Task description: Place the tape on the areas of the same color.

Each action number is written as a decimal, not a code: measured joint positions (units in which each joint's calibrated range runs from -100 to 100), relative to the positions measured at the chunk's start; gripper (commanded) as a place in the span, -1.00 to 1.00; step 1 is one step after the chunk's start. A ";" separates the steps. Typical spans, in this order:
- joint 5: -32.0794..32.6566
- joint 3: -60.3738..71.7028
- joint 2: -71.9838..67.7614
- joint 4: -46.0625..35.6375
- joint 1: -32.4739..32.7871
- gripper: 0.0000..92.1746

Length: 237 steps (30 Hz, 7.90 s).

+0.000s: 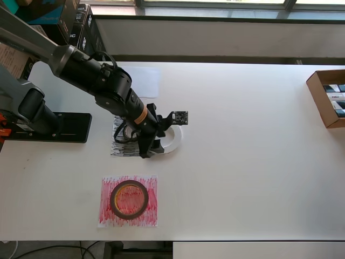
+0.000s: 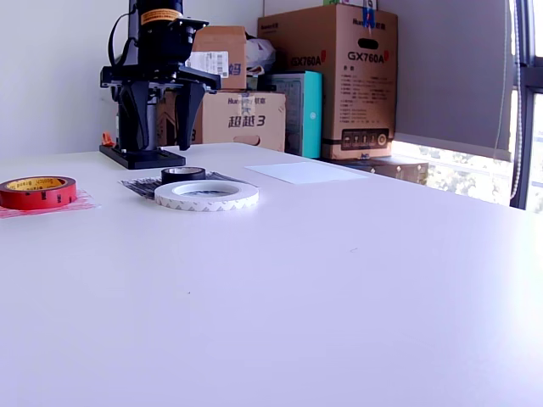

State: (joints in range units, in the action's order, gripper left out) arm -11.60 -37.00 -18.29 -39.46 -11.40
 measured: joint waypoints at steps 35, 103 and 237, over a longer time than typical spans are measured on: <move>1.78 0.00 -8.45 0.13 0.00 0.30; 8.65 14.95 -10.78 -6.07 2.28 -1.00; 7.12 -3.01 5.73 -8.97 31.79 0.05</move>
State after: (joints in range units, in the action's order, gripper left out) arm -4.48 -40.01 -12.56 -48.43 20.39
